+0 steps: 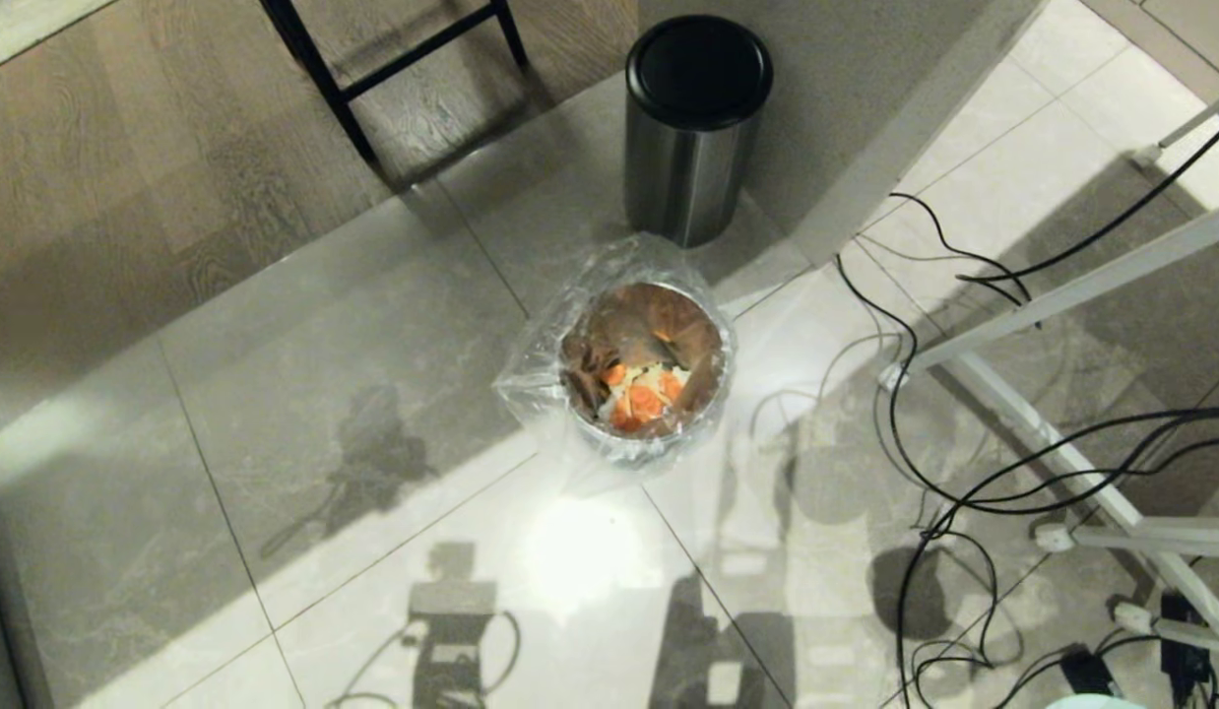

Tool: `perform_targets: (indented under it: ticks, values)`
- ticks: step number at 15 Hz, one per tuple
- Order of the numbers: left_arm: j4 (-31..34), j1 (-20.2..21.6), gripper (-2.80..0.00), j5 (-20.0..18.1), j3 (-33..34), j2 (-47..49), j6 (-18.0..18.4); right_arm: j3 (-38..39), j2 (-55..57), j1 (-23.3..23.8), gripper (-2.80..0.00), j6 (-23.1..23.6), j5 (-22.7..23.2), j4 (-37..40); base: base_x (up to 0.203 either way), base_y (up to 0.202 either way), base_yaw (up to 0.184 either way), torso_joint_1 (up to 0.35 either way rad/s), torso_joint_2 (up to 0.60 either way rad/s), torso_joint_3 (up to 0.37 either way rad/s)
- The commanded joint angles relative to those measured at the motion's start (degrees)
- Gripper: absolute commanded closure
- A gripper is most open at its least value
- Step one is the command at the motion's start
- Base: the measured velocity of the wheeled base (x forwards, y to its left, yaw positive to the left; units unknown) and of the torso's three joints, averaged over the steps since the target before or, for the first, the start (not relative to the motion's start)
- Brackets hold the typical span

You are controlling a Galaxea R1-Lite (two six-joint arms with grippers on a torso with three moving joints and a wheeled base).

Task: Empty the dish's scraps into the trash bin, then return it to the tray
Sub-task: Move the bowl over the trash can

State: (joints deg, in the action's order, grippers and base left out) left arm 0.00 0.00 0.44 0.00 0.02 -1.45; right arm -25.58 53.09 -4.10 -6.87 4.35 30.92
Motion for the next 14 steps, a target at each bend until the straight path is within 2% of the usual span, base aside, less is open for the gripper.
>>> perform_targets:
  ticks: [1, 9, 14]
  values:
    - [0.0, 0.0, 0.00, 0.0, 0.0, 0.1, 0.0, 0.0, -0.1, 0.0, 0.00, -0.1, 0.0, 0.2, 0.000, 0.000, 0.000, 0.002, 0.00, -0.181]
    - [-0.1, 0.0, 0.00, 0.1, 0.0, 0.1, 0.0, -0.2, 0.0, 0.0, 0.00, -0.8, 0.0, -0.6, 0.000, 0.000, 0.000, 0.002, 0.00, -0.024]
    - [-0.1, 0.0, 0.00, 0.1, 0.0, 0.1, 0.0, -4.0, 4.5, 0.4, 0.00, -0.8, -0.2, -1.9, 0.000, 0.000, 0.000, 0.000, 0.00, 0.000]
